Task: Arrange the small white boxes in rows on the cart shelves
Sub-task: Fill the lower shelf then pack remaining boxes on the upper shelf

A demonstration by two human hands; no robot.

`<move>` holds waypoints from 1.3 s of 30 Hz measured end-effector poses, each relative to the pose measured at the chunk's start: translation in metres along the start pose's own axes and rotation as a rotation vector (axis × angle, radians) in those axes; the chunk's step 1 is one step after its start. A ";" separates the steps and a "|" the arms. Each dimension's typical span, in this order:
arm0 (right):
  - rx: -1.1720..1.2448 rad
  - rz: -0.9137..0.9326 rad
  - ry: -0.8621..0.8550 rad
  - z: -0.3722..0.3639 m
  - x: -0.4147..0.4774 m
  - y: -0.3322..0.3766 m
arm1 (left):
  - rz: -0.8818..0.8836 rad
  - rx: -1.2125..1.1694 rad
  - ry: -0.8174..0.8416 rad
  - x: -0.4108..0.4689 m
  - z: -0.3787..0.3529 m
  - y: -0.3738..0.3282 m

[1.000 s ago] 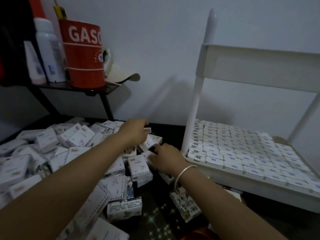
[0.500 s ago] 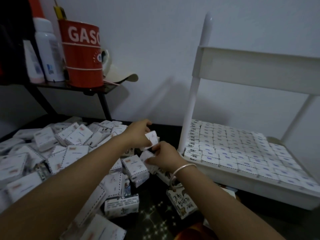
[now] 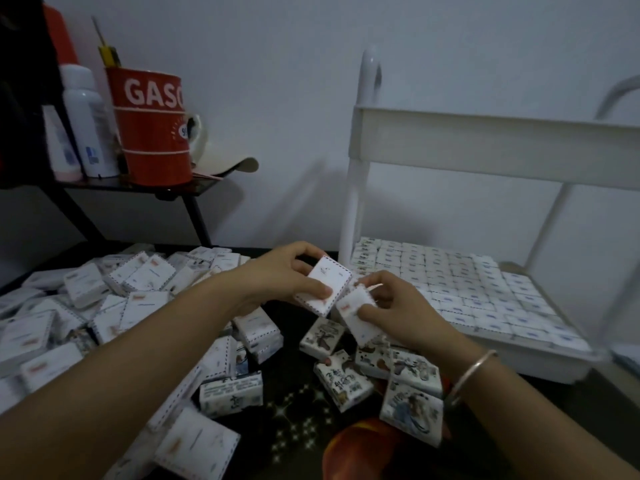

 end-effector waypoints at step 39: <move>-0.671 -0.149 -0.687 0.244 0.085 -0.120 | -0.253 0.132 -0.106 0.256 -0.170 -0.089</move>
Point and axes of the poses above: each hand's wrist, its own x-axis towards the middle knuckle, its own z-axis out of the back of the hand, y = z × x, the point moved 2 cm from there along x, towards the middle knuckle, and after that the axes turned 11 degrees about x, right-handed, at the moved point
